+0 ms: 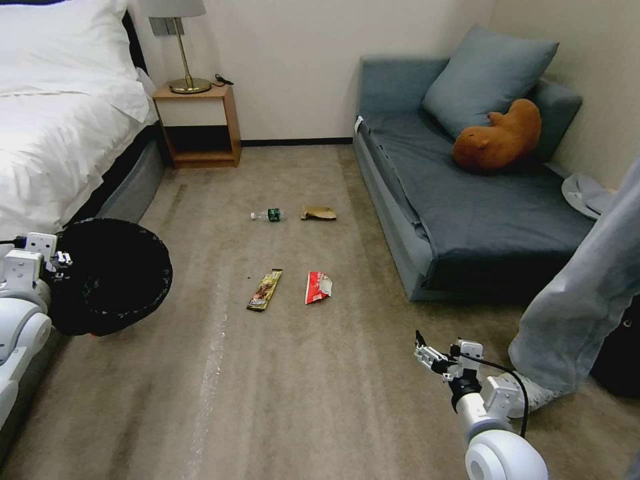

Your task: Pick up the trash bin, then pick up the garbage on the floor and place it into the trash bin.

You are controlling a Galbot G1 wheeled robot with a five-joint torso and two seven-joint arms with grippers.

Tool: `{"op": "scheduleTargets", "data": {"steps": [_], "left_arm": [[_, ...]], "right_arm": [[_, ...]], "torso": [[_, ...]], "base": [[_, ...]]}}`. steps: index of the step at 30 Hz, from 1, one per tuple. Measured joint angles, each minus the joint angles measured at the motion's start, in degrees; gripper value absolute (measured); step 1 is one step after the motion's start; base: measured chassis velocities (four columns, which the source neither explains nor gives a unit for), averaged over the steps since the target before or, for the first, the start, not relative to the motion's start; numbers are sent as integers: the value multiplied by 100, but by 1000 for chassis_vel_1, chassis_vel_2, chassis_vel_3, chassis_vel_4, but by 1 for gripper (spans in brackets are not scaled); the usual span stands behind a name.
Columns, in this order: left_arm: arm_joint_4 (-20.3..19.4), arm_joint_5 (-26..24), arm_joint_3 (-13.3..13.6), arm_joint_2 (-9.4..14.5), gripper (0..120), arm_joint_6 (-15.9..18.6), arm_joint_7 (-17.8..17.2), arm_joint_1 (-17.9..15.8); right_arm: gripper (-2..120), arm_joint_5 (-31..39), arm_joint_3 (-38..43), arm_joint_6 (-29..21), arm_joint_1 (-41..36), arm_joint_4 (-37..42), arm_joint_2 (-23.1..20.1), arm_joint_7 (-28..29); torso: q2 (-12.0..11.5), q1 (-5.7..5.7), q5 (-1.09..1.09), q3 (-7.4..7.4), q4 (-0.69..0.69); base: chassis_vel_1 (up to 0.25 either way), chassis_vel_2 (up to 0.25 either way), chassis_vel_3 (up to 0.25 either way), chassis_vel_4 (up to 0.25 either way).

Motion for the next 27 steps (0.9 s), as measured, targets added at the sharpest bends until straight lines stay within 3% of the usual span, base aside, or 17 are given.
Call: {"op": "scheduleTargets", "data": {"steps": [12, 27], "left_arm": [[97, 2, -36, 10, 5, -105, 27, 28], [234, 9, 191, -21, 5, -181, 43, -144]], "right_arm": [[100, 0, -9, 74, 63, -201, 37, -73], [100, -9, -23, 73, 104, -336, 15, -66]], "torso": [[0, 0, 0, 0, 0], [-1, 0, 0, 0, 0]], "base": [[0, 0, 0, 0], [-64, 72, 73, -66]]}}
